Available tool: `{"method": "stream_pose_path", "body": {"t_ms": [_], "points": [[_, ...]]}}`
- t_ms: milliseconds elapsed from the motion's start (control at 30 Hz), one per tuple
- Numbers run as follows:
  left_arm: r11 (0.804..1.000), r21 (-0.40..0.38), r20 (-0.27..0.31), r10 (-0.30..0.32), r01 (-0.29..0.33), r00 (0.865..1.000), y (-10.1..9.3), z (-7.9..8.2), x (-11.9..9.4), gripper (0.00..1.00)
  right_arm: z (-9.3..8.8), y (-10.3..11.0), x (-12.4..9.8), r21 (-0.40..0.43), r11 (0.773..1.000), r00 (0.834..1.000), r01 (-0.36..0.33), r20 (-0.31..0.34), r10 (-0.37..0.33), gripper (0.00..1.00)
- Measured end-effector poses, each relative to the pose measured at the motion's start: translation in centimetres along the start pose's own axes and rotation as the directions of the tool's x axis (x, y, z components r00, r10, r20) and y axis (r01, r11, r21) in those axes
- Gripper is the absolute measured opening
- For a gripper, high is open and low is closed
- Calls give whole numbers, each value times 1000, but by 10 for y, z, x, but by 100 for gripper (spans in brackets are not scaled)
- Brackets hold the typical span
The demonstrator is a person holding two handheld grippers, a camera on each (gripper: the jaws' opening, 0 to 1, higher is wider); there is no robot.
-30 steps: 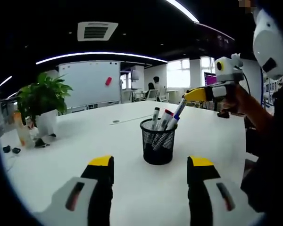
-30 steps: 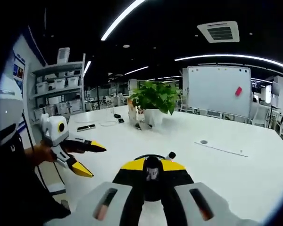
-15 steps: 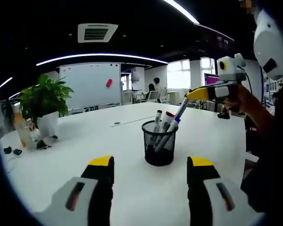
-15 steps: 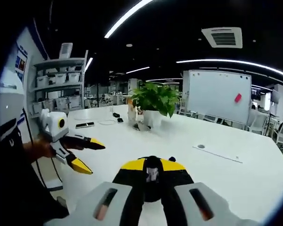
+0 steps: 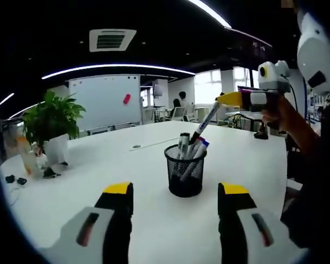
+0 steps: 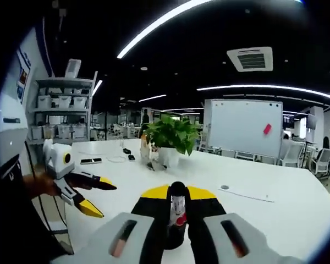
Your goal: Pick up the whiteboard markers from the pen holder and place them facing the whiteboard neatly
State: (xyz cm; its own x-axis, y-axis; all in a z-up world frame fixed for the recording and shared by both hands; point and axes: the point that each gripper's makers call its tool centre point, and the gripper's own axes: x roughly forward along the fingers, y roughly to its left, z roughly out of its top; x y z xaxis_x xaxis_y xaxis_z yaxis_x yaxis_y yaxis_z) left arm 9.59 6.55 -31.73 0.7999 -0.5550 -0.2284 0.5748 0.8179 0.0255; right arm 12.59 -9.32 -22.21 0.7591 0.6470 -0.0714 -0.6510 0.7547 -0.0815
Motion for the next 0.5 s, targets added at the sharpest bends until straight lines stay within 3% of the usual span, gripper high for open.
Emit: {"method": "stream_pose_path", "body": {"t_ms": [500], "points": [[1000,-16,-13,18,-18,1000,5,-6,-1,63,14,-21,-9,28,999,998,39,41,-41,13]]}}
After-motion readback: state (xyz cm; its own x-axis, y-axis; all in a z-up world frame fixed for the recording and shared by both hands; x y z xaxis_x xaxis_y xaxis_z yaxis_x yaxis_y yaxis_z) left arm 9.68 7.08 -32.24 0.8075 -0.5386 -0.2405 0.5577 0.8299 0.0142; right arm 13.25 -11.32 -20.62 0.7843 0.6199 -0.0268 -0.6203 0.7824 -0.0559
